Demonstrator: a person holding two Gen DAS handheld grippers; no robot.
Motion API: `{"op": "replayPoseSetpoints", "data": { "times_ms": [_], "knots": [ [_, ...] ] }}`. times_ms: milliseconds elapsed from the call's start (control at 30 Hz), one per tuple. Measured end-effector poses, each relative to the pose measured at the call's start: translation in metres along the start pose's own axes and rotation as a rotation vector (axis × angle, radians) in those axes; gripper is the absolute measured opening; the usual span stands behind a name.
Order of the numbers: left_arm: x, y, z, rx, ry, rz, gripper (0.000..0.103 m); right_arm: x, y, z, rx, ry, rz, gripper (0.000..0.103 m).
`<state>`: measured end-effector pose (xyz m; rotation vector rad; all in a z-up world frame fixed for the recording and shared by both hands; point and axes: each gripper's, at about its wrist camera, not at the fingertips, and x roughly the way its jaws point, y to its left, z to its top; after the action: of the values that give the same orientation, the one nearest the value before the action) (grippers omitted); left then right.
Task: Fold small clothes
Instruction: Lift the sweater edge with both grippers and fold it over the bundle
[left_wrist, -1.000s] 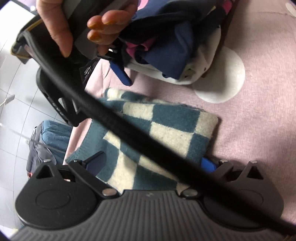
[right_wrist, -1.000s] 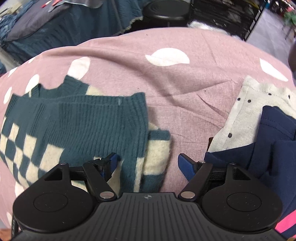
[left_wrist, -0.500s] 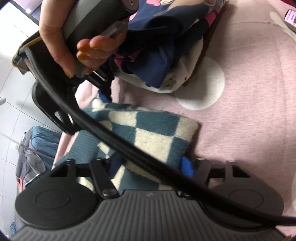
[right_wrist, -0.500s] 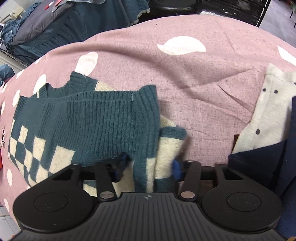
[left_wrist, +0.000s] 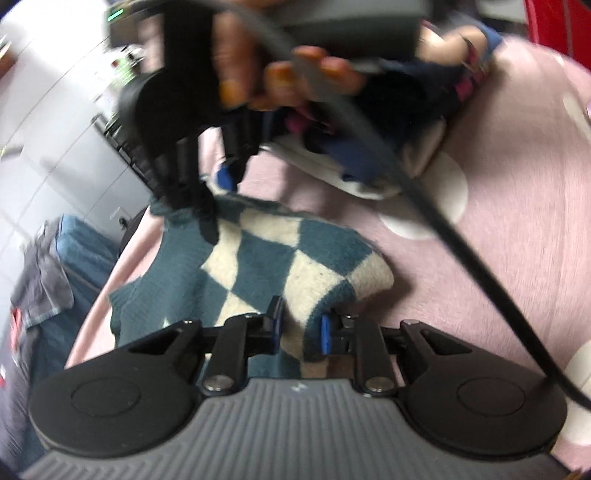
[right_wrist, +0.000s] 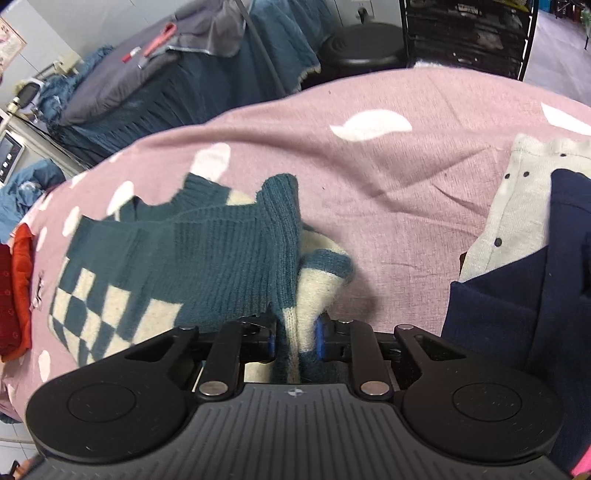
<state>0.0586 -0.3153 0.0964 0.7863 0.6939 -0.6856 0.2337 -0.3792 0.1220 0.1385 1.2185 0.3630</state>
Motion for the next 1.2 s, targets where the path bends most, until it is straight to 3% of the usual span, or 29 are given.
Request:
{"op": "replayPoseSetpoints", "data": {
  "times_ms": [133, 367, 500, 667, 1033, 1200],
  "knots": [
    [-0.007, 0.018, -0.002, -0.129, 0.002, -0.049, 0.019, -0.004, -0.002, -0.002, 0.027, -0.026, 0.029, 0.032],
    [-0.005, 0.060, -0.019, -0.496, 0.010, -0.176, 0.019, -0.008, -0.001, -0.006, 0.070, -0.041, 0.049, 0.031],
    [-0.008, 0.085, -0.035, -0.696, -0.017, -0.245, 0.019, -0.012, 0.002, -0.003, 0.124, -0.043, 0.092, 0.030],
    [-0.021, 0.113, -0.058, -0.864, -0.064, -0.275, 0.018, -0.014, 0.018, 0.005, 0.175, -0.034, 0.169, 0.030],
    [-0.073, 0.175, -0.125, -1.165, -0.169, -0.204, 0.018, 0.000, 0.089, 0.024, 0.235, -0.001, 0.328, 0.030],
    [-0.099, 0.199, -0.169, -1.261, -0.167, -0.110, 0.018, 0.019, 0.140, 0.029, 0.213, 0.016, 0.363, 0.030]
  ]
}}
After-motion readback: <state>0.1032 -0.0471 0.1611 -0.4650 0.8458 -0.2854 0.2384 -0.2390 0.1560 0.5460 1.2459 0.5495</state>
